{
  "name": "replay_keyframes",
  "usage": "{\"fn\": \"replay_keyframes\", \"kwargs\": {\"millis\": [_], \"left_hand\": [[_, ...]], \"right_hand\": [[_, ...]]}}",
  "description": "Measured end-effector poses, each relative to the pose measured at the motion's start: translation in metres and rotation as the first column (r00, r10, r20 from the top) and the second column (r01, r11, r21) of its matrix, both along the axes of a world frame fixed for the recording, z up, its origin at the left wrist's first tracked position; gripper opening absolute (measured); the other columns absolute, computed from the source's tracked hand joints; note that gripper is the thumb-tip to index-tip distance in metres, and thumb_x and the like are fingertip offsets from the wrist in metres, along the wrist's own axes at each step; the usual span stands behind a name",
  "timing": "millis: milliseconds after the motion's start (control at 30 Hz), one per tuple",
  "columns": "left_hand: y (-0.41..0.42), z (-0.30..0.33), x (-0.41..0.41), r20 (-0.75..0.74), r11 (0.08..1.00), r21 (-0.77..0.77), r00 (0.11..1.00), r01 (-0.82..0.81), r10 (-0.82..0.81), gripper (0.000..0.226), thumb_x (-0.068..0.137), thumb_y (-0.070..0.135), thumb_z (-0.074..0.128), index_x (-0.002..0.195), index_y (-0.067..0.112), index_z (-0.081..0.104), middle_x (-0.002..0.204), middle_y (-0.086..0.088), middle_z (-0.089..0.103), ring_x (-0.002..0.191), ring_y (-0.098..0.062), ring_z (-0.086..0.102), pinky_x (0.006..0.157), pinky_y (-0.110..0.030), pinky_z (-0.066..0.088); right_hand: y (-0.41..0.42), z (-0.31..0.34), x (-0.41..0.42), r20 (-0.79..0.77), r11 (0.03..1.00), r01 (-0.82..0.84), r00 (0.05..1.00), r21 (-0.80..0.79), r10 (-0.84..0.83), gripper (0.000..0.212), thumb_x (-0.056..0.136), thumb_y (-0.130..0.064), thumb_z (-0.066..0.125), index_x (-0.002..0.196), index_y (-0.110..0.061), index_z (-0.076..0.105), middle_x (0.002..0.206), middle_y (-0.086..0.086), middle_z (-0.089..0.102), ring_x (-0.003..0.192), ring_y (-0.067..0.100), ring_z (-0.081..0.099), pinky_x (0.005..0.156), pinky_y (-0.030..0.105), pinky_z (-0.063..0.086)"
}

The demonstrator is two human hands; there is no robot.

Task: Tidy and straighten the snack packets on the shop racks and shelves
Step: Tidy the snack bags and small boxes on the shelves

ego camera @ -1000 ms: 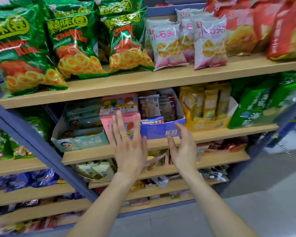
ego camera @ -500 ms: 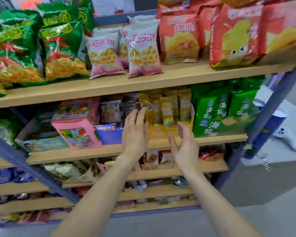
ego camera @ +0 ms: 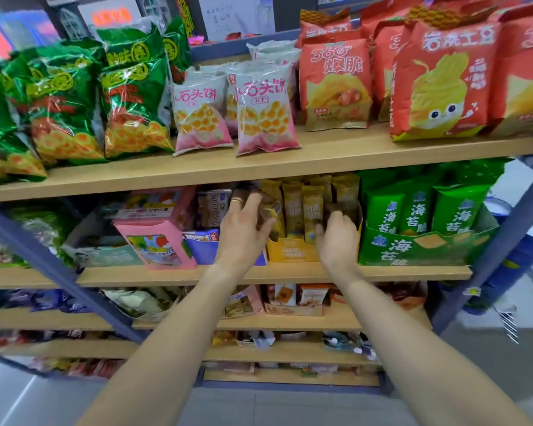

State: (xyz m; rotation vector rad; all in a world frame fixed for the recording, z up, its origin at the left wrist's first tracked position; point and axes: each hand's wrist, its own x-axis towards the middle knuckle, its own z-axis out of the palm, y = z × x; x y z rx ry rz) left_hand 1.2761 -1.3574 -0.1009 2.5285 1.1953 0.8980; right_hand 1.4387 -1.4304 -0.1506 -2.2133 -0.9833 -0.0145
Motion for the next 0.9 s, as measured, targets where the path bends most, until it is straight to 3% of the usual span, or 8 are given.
{"fn": "replay_keyframes", "kwargs": {"millis": [133, 233, 333, 433, 533, 633, 733, 900], "left_hand": [[-0.010, 0.008, -0.004, 0.237, 0.991, 0.039, 0.962, 0.130, -0.136, 0.025, 0.094, 0.024, 0.075, 0.114, 0.027, 0.062, 0.108, 0.003, 0.049, 0.077, -0.005, 0.059, 0.077, -0.023, 0.047], [-0.013, 0.013, -0.002, 0.346, 0.975, 0.082, 0.911, 0.208, -0.223, 0.021, 0.094, 0.020, 0.075, 0.113, 0.024, 0.066, 0.109, 0.003, 0.052, 0.079, -0.008, 0.061, 0.075, -0.018, 0.047], [-0.016, 0.017, 0.005, 0.471, 0.957, 0.083, 0.835, 0.278, -0.284, 0.026, 0.093, 0.019, 0.078, 0.118, 0.019, 0.069, 0.110, 0.001, 0.056, 0.091, -0.013, 0.066, 0.080, -0.032, 0.059], [-0.023, 0.014, 0.010, 0.504, 0.926, 0.082, 0.786, 0.369, -0.358, 0.039, 0.094, 0.014, 0.077, 0.131, 0.014, 0.065, 0.119, -0.003, 0.058, 0.106, -0.012, 0.067, 0.089, -0.034, 0.061], [-0.023, -0.007, 0.011, 0.361, 0.917, 0.095, 0.845, 0.387, -0.394, 0.048, 0.098, 0.018, 0.071, 0.144, 0.013, 0.055, 0.131, -0.004, 0.056, 0.123, -0.013, 0.059, 0.102, -0.029, 0.053], [-0.017, -0.033, 0.020, 0.032, 0.916, 0.226, 0.937, 0.331, -0.347, 0.037, 0.103, 0.021, 0.061, 0.139, 0.014, 0.058, 0.138, -0.010, 0.055, 0.127, -0.026, 0.053, 0.104, -0.042, 0.050], [-0.015, -0.055, 0.032, -0.270, 0.918, 0.301, 0.946, 0.257, -0.177, 0.037, 0.104, 0.036, 0.049, 0.138, 0.026, 0.059, 0.143, -0.015, 0.051, 0.124, -0.037, 0.052, 0.104, -0.052, 0.044], [-0.009, -0.068, 0.037, -0.344, 0.949, 0.281, 0.938, 0.142, -0.039, 0.038, 0.106, 0.044, 0.040, 0.135, 0.030, 0.059, 0.151, -0.024, 0.044, 0.120, -0.040, 0.060, 0.113, -0.057, 0.036]], "right_hand": [[-0.008, -0.001, -0.001, 0.036, 0.988, -0.014, 0.999, 0.152, 0.008, 0.023, 0.098, -0.021, 0.064, 0.108, -0.002, 0.059, 0.104, 0.015, 0.065, 0.097, 0.033, 0.065, 0.073, 0.034, 0.044], [-0.017, -0.001, -0.011, 0.050, 0.949, -0.129, 0.992, 0.289, 0.120, 0.044, 0.093, -0.032, 0.071, 0.128, -0.011, 0.055, 0.115, 0.001, 0.065, 0.097, 0.022, 0.066, 0.078, 0.034, 0.054], [-0.019, 0.010, -0.019, -0.022, 0.874, -0.283, 0.948, 0.394, 0.317, 0.057, 0.090, -0.036, 0.074, 0.139, -0.021, 0.050, 0.121, -0.011, 0.060, 0.095, 0.010, 0.062, 0.076, 0.027, 0.053], [-0.027, 0.015, -0.018, 0.005, 0.816, -0.297, 0.941, 0.496, 0.340, 0.044, 0.093, -0.032, 0.072, 0.133, -0.024, 0.055, 0.111, -0.011, 0.066, 0.090, 0.007, 0.063, 0.072, 0.030, 0.056], [-0.045, 0.008, -0.009, -0.016, 0.833, -0.136, 0.985, 0.536, 0.172, 0.040, 0.096, -0.026, 0.068, 0.134, -0.025, 0.055, 0.112, -0.004, 0.067, 0.087, 0.013, 0.065, 0.073, 0.033, 0.056], [-0.051, 0.003, 0.001, -0.002, 0.840, 0.023, 1.000, 0.542, -0.026, 0.037, 0.100, -0.029, 0.062, 0.135, -0.021, 0.054, 0.116, 0.000, 0.068, 0.090, 0.022, 0.067, 0.076, 0.038, 0.055], [-0.036, 0.007, 0.003, 0.087, 0.919, 0.146, 0.978, 0.365, -0.190, 0.033, 0.102, -0.033, 0.057, 0.130, -0.015, 0.057, 0.110, 0.004, 0.069, 0.096, 0.027, 0.067, 0.071, 0.033, 0.047], [-0.022, 0.017, -0.003, 0.104, 0.947, 0.199, 0.967, 0.252, -0.231, 0.018, 0.103, -0.031, 0.055, 0.108, -0.014, 0.057, 0.094, 0.004, 0.067, 0.085, 0.029, 0.065, 0.062, 0.038, 0.050]]}}
